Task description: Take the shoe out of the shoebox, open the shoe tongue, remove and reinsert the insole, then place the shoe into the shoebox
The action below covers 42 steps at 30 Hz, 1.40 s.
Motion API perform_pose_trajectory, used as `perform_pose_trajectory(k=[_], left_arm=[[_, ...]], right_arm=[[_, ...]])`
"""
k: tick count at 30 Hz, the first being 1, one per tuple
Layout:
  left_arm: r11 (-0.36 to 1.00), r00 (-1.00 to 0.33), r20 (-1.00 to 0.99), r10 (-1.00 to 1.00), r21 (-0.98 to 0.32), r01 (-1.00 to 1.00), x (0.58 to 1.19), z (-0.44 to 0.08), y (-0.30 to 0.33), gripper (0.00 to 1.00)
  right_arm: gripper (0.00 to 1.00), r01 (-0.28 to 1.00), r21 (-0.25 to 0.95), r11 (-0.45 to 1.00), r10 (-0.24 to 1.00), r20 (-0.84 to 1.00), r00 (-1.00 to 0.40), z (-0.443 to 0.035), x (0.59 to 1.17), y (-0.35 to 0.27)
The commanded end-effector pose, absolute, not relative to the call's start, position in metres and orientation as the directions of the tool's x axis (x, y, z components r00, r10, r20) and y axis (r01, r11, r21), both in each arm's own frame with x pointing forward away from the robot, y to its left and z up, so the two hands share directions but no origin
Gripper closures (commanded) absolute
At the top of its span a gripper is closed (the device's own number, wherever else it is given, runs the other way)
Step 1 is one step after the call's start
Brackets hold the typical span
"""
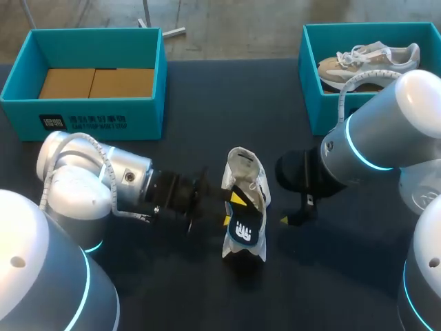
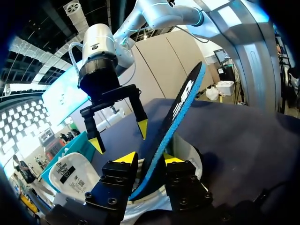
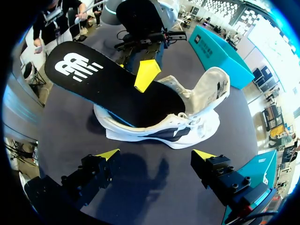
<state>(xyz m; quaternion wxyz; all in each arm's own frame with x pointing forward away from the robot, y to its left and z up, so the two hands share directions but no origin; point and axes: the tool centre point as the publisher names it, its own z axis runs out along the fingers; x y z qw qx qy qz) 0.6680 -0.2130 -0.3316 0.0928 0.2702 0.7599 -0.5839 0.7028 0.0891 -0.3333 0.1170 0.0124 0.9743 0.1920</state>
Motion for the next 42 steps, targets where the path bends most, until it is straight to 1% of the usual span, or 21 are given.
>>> perform_pose_trajectory(k=[1, 2, 3, 13, 24, 28, 29, 30, 31, 32, 41, 42], left_arm=[[0.197, -0.834, -0.443, 0.329, -0.832, 0.519, 0.67, -0.332, -0.22, 0.82], [0.205, -0.832, -0.44, 0.337, -0.829, 0.521, 0.671, -0.333, -0.22, 0.92], [0.206, -0.832, -0.439, 0.34, -0.828, 0.521, 0.671, -0.334, -0.22, 1.0], [0.258, -0.809, -0.461, 0.365, -0.785, 0.563, 0.678, -0.349, -0.22, 1.0], [0.314, -0.82, -0.483, 0.307, -0.762, 0.567, 0.689, -0.355, -0.22, 1.0], [0.308, -0.83, -0.487, 0.273, -0.773, 0.555, 0.688, -0.351, -0.22, 1.0], [0.302, -0.832, -0.488, 0.264, -0.777, 0.552, 0.687, -0.348, -0.22, 0.86], [0.294, -0.831, -0.491, 0.261, -0.78, 0.553, 0.685, -0.345, -0.219, 0.65], [0.287, -0.832, -0.491, 0.257, -0.784, 0.551, 0.683, -0.343, -0.219, 0.64], [0.28, -0.833, -0.492, 0.252, -0.787, 0.55, 0.682, -0.34, -0.219, 0.69], [0.246, -0.823, -0.48, 0.304, -0.795, 0.554, 0.668, -0.335, -0.225, 0.68], [0.244, -0.822, -0.476, 0.312, -0.796, 0.554, 0.668, -0.336, -0.226, 0.74]], right_arm=[[0.0, -0.021, 0.378, 0.925, 0.07, -0.225, -0.972, -0.334, 0.702, 0.089], [0.0, -0.021, 0.378, 0.925, 0.07, -0.225, -0.972, -0.334, 0.702, 0.089], [0.0, -0.021, 0.378, 0.925, 0.07, -0.225, -0.972, -0.334, 0.702, 0.089], [0.0, -0.021, 0.378, 0.925, 0.07, -0.225, -0.972, -0.334, 0.702, 0.089], [0.0, -0.021, 0.378, 0.925, 0.07, -0.225, -0.972, -0.334, 0.702, 0.089], [0.0, -0.021, 0.378, 0.925, 0.07, -0.225, -0.972, -0.334, 0.702, 0.089], [0.0, -0.021, 0.378, 0.925, 0.07, -0.225, -0.972, -0.334, 0.702, 0.089], [0.0, -0.021, 0.378, 0.925, 0.07, -0.225, -0.972, -0.334, 0.702, 0.089], [0.0, -0.021, 0.378, 0.925, 0.07, -0.225, -0.972, -0.334, 0.702, 0.089], [0.0, -0.021, 0.378, 0.925, 0.07, -0.225, -0.972, -0.334, 0.702, 0.089], [0.0, -0.021, 0.378, 0.925, 0.07, -0.225, -0.972, -0.334, 0.702, 0.089], [0.0, -0.021, 0.378, 0.925, 0.07, -0.225, -0.972, -0.334, 0.702, 0.089]])
